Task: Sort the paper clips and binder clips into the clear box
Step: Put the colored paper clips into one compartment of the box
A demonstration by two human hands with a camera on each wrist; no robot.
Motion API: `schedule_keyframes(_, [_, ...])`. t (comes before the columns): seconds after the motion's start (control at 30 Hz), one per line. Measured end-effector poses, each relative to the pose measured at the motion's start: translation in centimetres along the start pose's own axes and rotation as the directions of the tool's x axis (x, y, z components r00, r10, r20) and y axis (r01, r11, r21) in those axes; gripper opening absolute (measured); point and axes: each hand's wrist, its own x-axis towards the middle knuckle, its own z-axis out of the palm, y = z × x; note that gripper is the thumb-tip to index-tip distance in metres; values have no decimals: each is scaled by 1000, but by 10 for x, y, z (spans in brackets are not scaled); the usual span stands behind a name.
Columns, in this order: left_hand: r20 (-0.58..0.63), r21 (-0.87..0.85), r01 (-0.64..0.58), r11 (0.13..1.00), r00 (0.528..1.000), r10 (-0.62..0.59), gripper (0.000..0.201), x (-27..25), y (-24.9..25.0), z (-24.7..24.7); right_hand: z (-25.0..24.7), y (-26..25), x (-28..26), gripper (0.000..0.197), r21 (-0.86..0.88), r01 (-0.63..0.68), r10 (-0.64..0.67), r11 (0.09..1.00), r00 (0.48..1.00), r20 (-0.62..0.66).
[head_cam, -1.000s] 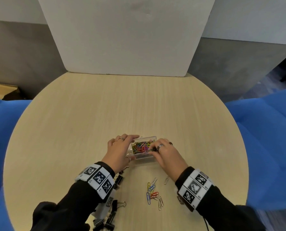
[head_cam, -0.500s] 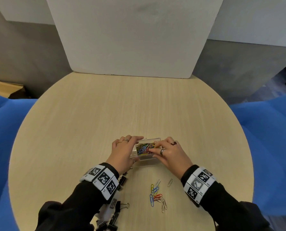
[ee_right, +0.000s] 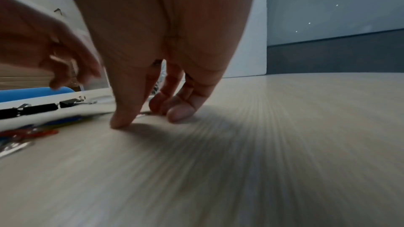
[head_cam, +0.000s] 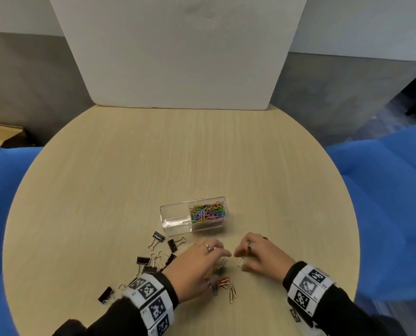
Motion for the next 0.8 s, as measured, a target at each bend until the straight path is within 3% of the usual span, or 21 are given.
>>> schedule_keyframes(0.07, [187, 23, 89, 996, 978, -92, 72, 4, -4, 10, 7, 3, -4, 14, 64, -22, 23, 998, 1000, -18])
schedule_keyframes(0.17, [242, 56, 87, 995, 965, -98, 85, 11, -9, 13, 15, 6, -9, 22, 78, -71, 74, 994, 997, -31])
schedule_keyframes(0.3, [255, 114, -15, 993, 967, -14, 66, 22, -11, 10, 20, 5, -17, 5, -41, -53, 50, 998, 997, -56])
schedule_keyframes(0.4, [269, 91, -32, 995, 963, 7, 50, 28, -10, 7, 24, 1, -24, 5, -94, -60, 55, 994, 997, -58])
schedule_keyframes(0.6, [309, 87, 39, 995, 949, -64, 32, 28, -11, 10, 38, -9, -41, 10, 139, -78, 90, 987, 993, -83])
schedule_keyframes(0.73, [291, 63, 75, 995, 952, -90, 32, 22, -11, 12, 45, -18, -44, 20, 192, 28, -11, 981, 996, -91])
schedule_keyframes(0.8, [266, 12, 71, 997, 961, -72, 41, 18, -13, 13, 48, -19, -42, 13, 157, 77, -67, 985, 995, -68])
